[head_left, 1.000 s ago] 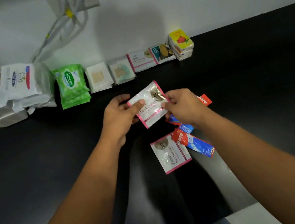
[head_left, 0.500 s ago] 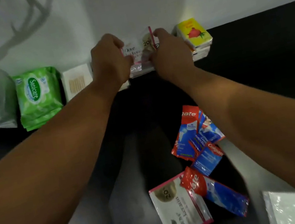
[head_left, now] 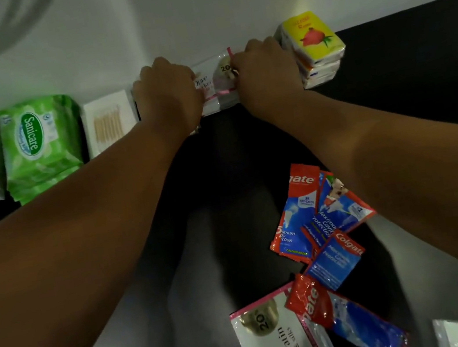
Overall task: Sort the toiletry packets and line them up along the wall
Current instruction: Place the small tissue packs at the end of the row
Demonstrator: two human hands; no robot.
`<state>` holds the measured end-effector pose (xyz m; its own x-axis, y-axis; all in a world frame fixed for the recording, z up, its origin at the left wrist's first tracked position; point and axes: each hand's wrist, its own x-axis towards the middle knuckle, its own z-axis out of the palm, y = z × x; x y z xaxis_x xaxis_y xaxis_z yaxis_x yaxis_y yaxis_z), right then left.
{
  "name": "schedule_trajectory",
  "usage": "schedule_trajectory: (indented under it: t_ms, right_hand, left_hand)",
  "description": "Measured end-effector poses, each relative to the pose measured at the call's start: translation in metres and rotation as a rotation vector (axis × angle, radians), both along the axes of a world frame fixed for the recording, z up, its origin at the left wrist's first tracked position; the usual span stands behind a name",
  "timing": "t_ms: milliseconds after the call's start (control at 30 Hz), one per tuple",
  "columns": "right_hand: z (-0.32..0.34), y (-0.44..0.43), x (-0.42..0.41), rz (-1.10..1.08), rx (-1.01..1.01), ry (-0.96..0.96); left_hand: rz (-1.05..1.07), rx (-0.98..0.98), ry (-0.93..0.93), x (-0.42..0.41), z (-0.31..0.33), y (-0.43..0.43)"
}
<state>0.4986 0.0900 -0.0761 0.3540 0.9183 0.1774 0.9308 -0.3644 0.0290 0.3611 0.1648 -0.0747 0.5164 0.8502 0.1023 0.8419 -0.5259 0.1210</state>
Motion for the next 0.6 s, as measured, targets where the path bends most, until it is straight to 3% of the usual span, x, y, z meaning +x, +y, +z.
schedule_trajectory:
  t_ms: [267, 433, 600]
  right_hand:
    - [0.027, -0.059, -0.027, 0.16, 0.101, 0.387]
    - [0.046, -0.113, -0.052, 0.253, -0.204, 0.505]
    - [0.044, -0.178, -0.077, 0.374, -0.33, 0.551]
  left_hand:
    - [-0.15, -0.026, -0.413, -0.038, 0.019, -0.051]
    - [-0.131, -0.205, -0.453, -0.08, 0.027, -0.107]
    - [-0.278, -0.348, -0.465, -0.124, 0.013, -0.169]
